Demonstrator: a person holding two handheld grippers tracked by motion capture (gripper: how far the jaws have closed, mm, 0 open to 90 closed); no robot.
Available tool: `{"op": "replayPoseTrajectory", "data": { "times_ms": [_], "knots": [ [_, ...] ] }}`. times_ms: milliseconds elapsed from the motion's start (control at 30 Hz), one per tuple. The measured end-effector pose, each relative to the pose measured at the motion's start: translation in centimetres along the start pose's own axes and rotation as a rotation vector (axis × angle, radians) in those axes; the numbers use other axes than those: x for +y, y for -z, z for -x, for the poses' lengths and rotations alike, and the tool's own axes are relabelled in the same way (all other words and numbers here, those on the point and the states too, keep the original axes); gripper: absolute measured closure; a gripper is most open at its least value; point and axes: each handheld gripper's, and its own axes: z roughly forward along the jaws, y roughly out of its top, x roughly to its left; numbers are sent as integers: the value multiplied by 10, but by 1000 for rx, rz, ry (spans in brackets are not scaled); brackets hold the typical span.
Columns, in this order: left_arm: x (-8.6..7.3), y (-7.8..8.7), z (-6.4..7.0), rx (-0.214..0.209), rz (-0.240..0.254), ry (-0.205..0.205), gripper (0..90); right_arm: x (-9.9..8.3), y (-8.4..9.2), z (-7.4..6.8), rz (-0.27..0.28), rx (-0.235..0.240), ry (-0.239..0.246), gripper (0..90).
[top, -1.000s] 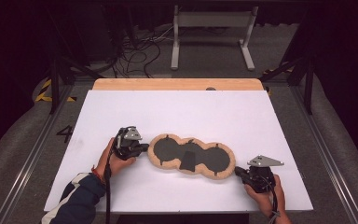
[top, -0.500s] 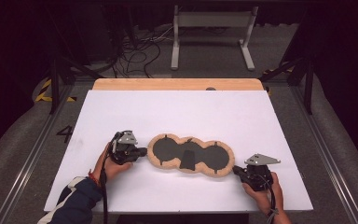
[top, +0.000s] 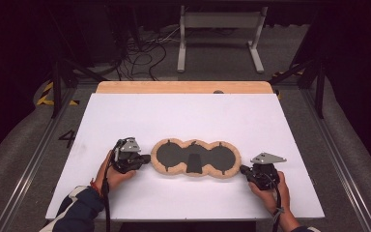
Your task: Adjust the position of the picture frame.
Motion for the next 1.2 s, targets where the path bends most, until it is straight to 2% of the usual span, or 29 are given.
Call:
{"op": "replayPoseTrajectory", "data": {
  "times_ms": [467, 667, 833, 867, 900, 967, 1100, 1200],
  "knots": [
    [-1, 1, 3, 23, -2, 0, 844, 3, -3, 3, 6, -3, 11, 895],
    [-1, 0, 3, 25, 4, 17, 848, 2, -1, 2, -1, -2, 16, 859],
    [0, 1, 3, 35, 3, 10, 839, 1, 6, 2, 10, -3, 22, 836],
    [0, 2, 1, 35, 4, -2, 834, 1, 11, 1, 25, 2, 23, 826],
    [-1, 3, 1, 34, 7, 9, 830, 0, 15, 1, 33, 11, 17, 822],
    [-2, 7, 1, 45, 12, 3, 821, 0, 21, 1, 54, 43, 3, 814],
    [-5, 19, 7, 42, 49, -3, 806, 2, 27, -3, 73, 89, 1, 789],
    [-13, 28, 17, 25, 52, -33, 796, 7, 30, -13, 83, 72, 49, 784]
  ]
}}
